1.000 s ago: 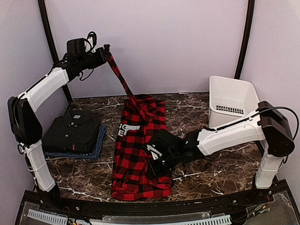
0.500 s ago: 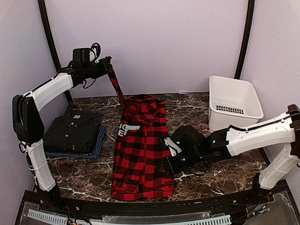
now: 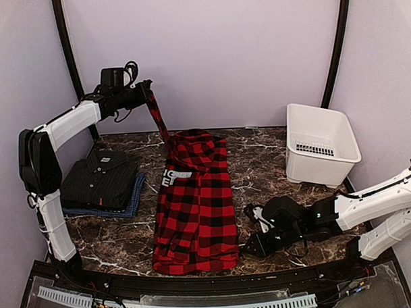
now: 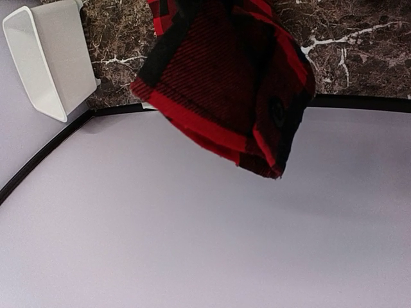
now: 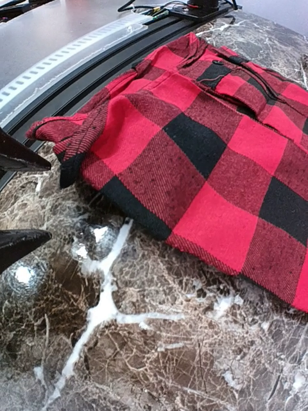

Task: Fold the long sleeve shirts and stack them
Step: Fold the 1/3-folded shirt at the center of the board.

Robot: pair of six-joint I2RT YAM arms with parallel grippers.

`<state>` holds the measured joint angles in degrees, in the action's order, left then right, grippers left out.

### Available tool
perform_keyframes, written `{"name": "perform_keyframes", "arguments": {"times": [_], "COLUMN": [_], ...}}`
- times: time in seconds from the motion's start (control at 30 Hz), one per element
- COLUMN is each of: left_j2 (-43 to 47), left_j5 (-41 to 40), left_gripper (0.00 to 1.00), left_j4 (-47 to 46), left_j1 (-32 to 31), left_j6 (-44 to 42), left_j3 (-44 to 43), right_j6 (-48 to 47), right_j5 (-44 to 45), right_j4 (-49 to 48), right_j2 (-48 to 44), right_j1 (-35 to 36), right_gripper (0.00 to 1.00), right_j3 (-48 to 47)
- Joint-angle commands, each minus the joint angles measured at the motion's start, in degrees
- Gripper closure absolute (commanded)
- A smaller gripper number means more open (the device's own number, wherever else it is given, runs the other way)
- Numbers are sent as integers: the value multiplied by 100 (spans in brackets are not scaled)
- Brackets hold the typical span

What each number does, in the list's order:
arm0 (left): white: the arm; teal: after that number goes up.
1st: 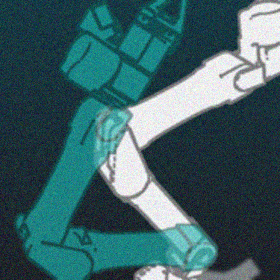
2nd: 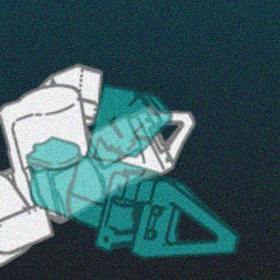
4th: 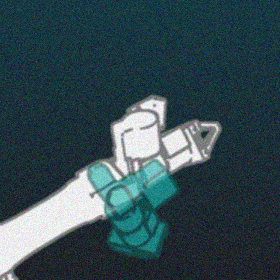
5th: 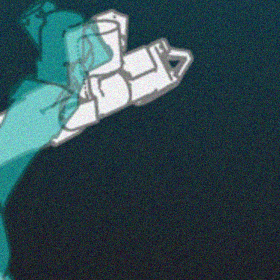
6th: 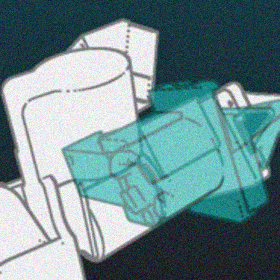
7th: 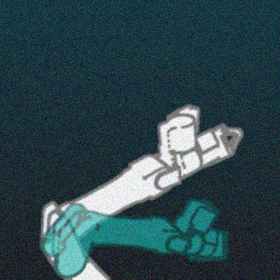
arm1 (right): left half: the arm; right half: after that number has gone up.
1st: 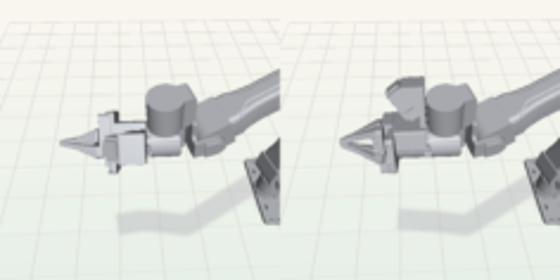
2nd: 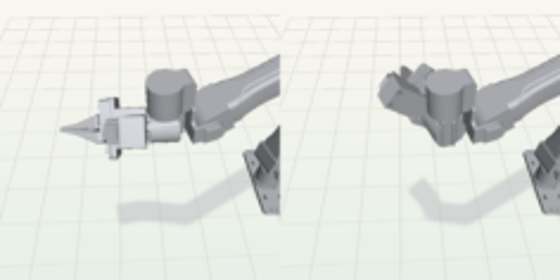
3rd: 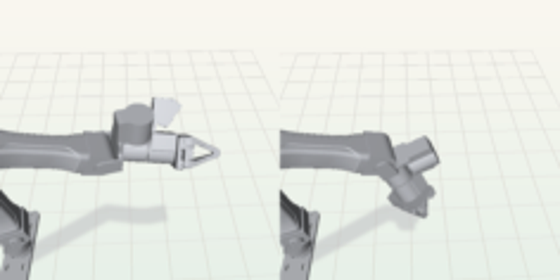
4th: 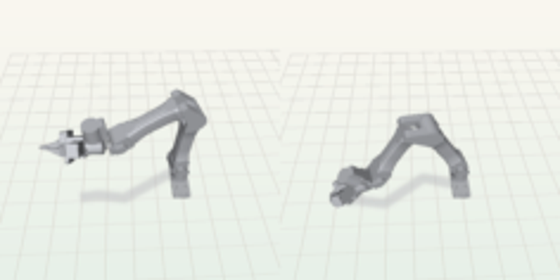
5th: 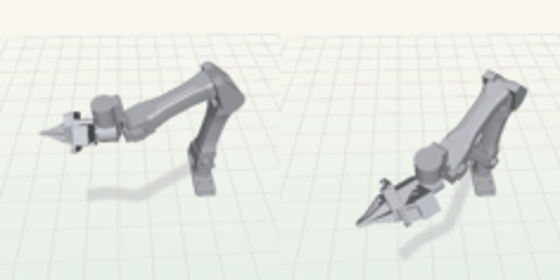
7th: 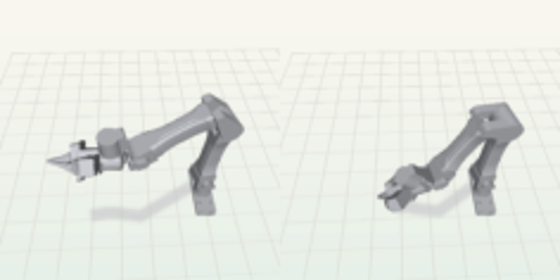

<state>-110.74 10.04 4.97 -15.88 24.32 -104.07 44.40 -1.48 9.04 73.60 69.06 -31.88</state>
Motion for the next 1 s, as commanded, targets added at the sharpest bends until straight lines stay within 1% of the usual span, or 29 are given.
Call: {"name": "perform_keyframes", "arguments": {"times": [0.0, 0.23, 0.37, 0.63, 0.97], "left_j2": [64, 32, 15, -66, -207], "left_j5": [51, 70, 67, 55, 48], "left_gripper": [100, 100, 100, 100, 100], "left_j4": [65, 147, 186, 182, 197], "left_j1": [41, 41, 41, 41, 48], "left_j6": [-32, -33, -32, -12, 59], "left_j3": [-122, -227, -262, -309, -452], "right_j6": [30, -82, -81, 10, 215], "right_j5": [128, 130, 196, 317, 541], "right_j4": [-707, -877, -880, -793, -297], "right_j2": [170, 736, 830, 751, 318], "right_j1": [93, 247, 321, 513, 756], "right_gripper": [73, 76, 80, 100, 100], "right_j3": [120, -92, -178, -239, -237]}}
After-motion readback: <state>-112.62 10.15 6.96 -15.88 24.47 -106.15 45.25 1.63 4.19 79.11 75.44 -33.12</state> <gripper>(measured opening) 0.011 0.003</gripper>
